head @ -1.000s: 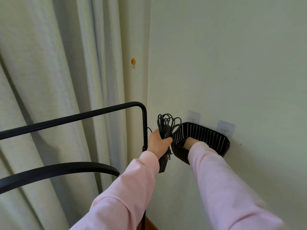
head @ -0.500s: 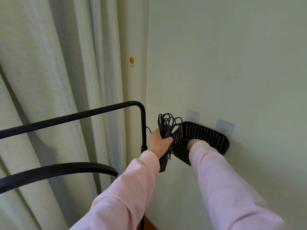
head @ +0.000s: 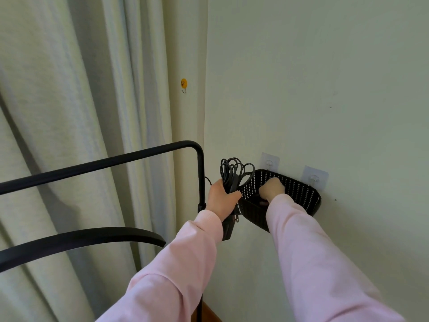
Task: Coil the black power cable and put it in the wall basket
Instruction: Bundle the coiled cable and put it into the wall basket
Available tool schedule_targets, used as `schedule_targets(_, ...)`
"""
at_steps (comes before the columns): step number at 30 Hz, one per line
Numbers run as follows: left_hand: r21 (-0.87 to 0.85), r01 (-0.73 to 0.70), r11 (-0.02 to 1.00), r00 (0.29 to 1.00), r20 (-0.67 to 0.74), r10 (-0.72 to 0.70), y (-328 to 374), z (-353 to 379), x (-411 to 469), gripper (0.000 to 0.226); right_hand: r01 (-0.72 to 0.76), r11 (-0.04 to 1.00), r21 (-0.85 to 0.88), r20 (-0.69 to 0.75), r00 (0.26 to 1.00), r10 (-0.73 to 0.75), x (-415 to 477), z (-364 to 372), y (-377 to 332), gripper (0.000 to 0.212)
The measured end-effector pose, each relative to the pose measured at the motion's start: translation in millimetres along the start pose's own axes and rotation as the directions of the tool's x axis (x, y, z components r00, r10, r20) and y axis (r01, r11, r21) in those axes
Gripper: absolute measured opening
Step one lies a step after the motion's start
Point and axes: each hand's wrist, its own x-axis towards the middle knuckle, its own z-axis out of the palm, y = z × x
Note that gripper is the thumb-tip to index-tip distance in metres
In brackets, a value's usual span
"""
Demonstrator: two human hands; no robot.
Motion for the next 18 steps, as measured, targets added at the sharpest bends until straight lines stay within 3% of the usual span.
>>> schedule_targets(4, -0.007, 0.007, 1.0, 1.0, 0.001, -0.007, 1.2, 0.4, -0.2, 0.019, 0.135, 0.921, 0.365, -0.145, 0.986, -0.087, -6.5, -1.4, -10.5, 0.03)
schedule_targets(6, -0.011, 0.002, 1.0, 1.0, -0.003, -0.002, 2.5, 0.4, -0.6, 0.014, 0.103, 0.811, 0.576, -0.104, 0.993, -0.052, -10.7, 2.2, -12.8, 0.033)
schedule_targets(9, -0.009, -0.006, 1.0, 1.0, -0.019, 0.005, 5.7, 1.1, -1.4, 0.013, -0.032, 0.628, 0.778, 0.075, 0.996, -0.041, -16.0, 2.0, -16.4, 0.037)
schedule_targets(13, -0.025, -0.012, 1.0, 1.0, -0.021, 0.011, 10.7, 1.0, -3.5, 0.014, -0.078, 0.541, 0.838, 0.202, 0.964, -0.173, -37.9, -2.9, -21.6, 0.038)
schedule_targets(18, -0.063, -0.037, 0.997, 0.997, -0.074, 0.032, 14.1, -0.7, -5.7, 0.018, -0.04, 0.59, 0.806, 0.252, 0.926, -0.281, -49.7, -2.9, -26.5, 0.032)
